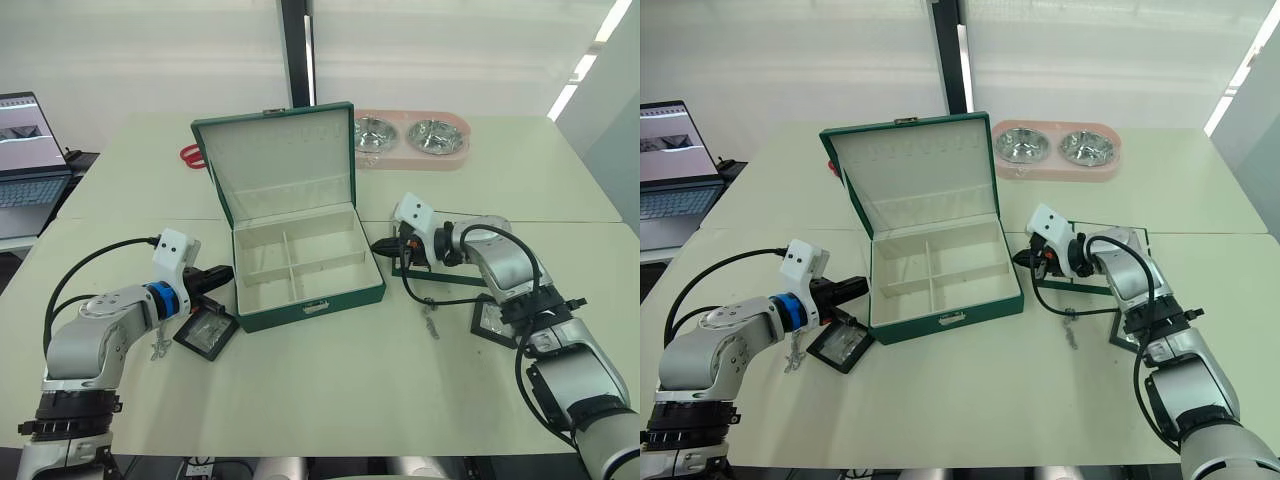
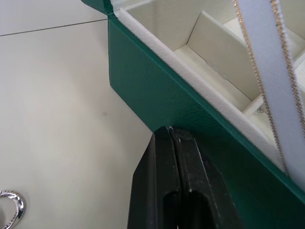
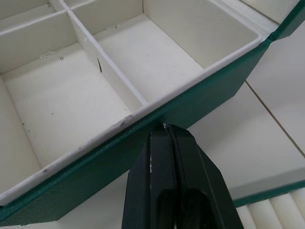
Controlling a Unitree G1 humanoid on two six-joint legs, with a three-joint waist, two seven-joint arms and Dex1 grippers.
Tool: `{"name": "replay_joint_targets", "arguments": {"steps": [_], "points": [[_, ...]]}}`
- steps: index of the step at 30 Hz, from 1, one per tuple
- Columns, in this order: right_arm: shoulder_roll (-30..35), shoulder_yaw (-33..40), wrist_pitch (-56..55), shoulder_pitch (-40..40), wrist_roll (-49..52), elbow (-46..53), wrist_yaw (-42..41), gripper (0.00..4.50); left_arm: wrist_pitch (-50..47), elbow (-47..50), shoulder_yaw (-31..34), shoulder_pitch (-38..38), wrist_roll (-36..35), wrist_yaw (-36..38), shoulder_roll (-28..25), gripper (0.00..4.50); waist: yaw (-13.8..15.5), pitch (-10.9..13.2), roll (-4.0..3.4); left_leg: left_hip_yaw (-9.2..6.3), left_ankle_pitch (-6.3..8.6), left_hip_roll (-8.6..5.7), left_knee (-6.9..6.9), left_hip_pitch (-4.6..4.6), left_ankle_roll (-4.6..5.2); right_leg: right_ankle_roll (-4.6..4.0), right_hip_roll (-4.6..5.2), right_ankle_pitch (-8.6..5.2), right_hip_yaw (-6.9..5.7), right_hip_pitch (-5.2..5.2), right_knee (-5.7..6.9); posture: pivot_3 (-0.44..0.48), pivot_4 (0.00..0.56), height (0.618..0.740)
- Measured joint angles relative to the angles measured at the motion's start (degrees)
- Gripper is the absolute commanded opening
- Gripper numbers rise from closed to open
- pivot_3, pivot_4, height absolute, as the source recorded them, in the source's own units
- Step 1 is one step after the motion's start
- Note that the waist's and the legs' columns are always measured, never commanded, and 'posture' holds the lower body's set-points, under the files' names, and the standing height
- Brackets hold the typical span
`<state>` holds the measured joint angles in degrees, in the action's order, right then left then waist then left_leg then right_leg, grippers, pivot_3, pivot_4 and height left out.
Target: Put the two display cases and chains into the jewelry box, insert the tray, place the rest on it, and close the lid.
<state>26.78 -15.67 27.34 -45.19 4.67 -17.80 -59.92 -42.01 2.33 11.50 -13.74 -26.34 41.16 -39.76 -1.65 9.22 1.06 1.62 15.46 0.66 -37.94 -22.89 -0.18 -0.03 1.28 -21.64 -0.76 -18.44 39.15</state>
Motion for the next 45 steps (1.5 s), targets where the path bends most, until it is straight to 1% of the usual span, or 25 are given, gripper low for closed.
{"name": "replay_joint_targets", "arguments": {"steps": [8, 20, 32, 45], "points": [[0.88, 0.88, 4.36, 3.84, 1.22, 7.02, -1.17, 0.04, 0.07, -0.03, -0.55, -0.54, 1.03, 0.33, 0.08, 0.00, 0.10, 0.00, 0.00, 0.00, 0.01, 0.00, 0.00, 0.00, 0.02, 0.00, 0.00, 0.00, 0.00, 0.00, -0.01, 0.000, 0.150, 0.740], [3.64, 2.63, 10.04, 9.67, 2.57, 16.94, -1.32, 0.04, -0.01, -1.15, -3.47, -3.18, 2.67, 2.29, 0.07, 0.00, 0.30, 0.00, 0.01, -0.04, 0.02, -0.03, 0.00, -0.02, 0.04, 0.00, 0.00, 0.00, 0.00, 0.02, -0.04, 0.000, 0.150, 0.740], [5.59, 3.14, 13.79, 12.94, 3.82, 22.70, -1.48, 0.04, -0.01, -2.15, -4.95, -4.64, 2.97, 3.41, 0.69, 0.00, 0.33, 0.00, 0.01, -0.05, 0.04, -0.04, 0.01, -0.01, 0.06, 0.00, 0.00, 0.00, 0.00, 0.04, -0.05, 0.000, 0.150, 0.740], [6.90, 3.06, 15.30, 13.88, 5.55, 24.31, -2.62, 0.04, -1.02, -0.87, -5.04, -4.19, 2.97, 3.80, 0.67, 0.00, 0.26, 0.00, 0.01, -0.06, 0.09, -0.04, 0.01, 0.00, 0.15, 0.00, 0.00, 0.00, 0.00, 0.05, -0.05, 0.000, 0.150, 0.740]]}}
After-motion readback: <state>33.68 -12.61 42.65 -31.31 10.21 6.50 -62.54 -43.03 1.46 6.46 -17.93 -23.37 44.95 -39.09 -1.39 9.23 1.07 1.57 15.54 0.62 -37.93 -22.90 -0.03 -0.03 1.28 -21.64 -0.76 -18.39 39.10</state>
